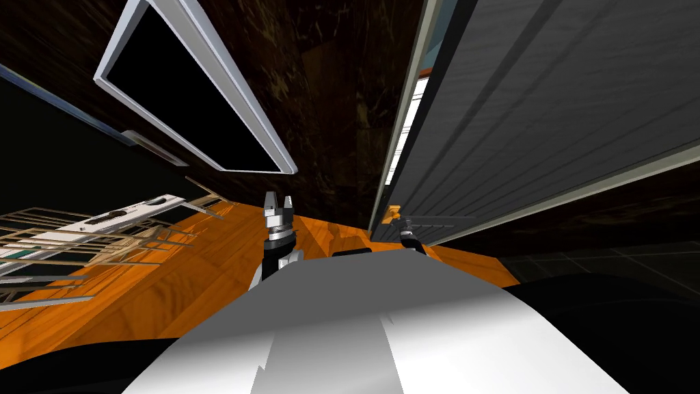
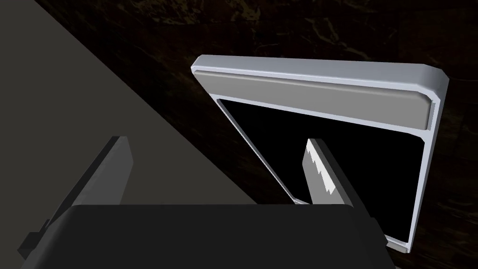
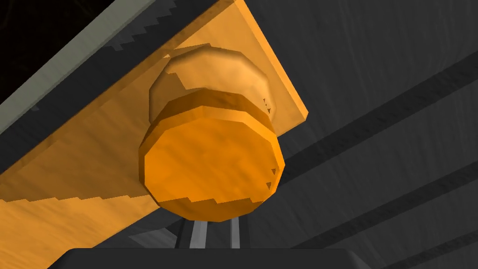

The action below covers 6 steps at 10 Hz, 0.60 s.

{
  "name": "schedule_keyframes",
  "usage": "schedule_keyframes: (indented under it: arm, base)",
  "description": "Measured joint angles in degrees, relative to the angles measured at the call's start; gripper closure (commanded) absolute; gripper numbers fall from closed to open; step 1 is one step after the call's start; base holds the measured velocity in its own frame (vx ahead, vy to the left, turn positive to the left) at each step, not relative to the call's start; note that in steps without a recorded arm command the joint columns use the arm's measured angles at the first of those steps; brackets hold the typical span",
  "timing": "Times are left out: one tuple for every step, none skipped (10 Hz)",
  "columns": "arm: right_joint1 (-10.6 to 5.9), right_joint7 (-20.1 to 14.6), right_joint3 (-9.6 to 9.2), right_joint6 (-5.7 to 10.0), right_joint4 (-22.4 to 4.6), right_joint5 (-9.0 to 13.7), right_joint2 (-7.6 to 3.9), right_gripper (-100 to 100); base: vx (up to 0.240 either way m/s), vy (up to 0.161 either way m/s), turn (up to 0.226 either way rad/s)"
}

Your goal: Pull the door open

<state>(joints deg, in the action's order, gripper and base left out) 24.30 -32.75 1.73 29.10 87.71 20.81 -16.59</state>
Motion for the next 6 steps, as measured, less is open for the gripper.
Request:
schedule_keyframes:
  arm:
    - [0.47, -1.0, -0.2, -0.27, 0.6, 0.9, 0.09, 100]
    - [0.7, -1.4, -0.34, -0.42, 0.8, 1.2, -0.03, 100]
    - [0.61, -2.5, -0.42, -1.13, 1.2, 2.6, -0.07, 100]
    - [1.34, -4.0, -0.82, -1.42, 2.0, 4.5, -0.14, 100]
    - [1.2, -5.2, -1.31, -1.49, 1.8, 5.5, -0.08, -100]
    - [1.71, -6.5, -1.22, -1.62, 1.9, 6.6, -0.15, -100]
  base:
    - [-0.014, -0.006, 0.009]
    - [-0.044, -0.01, 0.093]
    - [-0.078, -0.054, 0.158]
    - [-0.059, -0.041, 0.071]
    - [-0.062, -0.04, 0.034]
    - [-0.082, -0.05, 0.025]
